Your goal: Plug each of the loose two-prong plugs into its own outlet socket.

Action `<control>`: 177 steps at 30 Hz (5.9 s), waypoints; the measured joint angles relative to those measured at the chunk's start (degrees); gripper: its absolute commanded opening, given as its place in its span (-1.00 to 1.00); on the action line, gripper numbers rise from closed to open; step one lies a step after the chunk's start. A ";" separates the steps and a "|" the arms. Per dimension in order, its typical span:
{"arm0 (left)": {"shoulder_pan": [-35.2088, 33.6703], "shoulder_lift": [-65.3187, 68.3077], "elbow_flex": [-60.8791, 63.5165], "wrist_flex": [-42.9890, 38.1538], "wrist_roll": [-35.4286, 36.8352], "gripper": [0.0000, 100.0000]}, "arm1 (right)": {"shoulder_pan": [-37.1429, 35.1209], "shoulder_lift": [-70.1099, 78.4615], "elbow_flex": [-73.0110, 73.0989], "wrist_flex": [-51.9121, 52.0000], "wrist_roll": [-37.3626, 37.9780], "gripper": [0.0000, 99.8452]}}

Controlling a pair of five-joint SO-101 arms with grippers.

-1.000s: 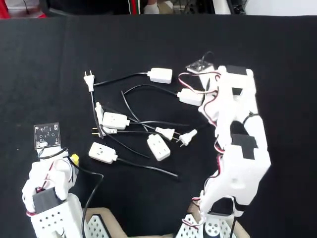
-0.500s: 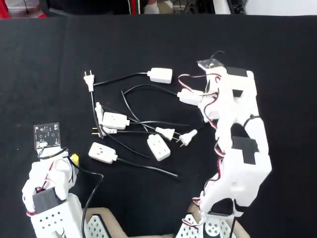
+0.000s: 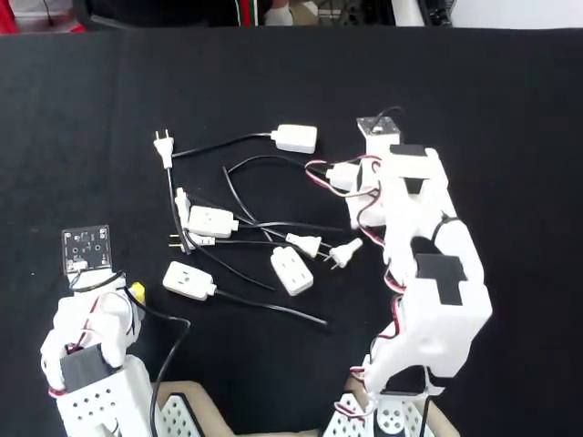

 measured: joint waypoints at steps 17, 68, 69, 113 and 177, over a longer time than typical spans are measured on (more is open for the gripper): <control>0.00 0.00 0.18 0.00 0.00 -0.53 | 0.44 -4.04 -2.99 6.07 5.01 -0.98; 0.00 0.00 0.18 0.00 0.00 -0.53 | -5.36 -5.98 5.01 18.02 22.33 -0.44; 0.00 0.00 0.18 0.00 0.00 -0.53 | -5.45 -5.63 5.01 17.49 22.15 -0.51; 0.00 0.00 0.18 0.00 0.00 -0.53 | -12.57 10.37 -5.27 19.08 16.00 -0.98; 36.57 -0.62 -8.44 -12.66 20.40 -0.52 | -36.75 -94.15 67.60 -53.36 -31.56 -0.98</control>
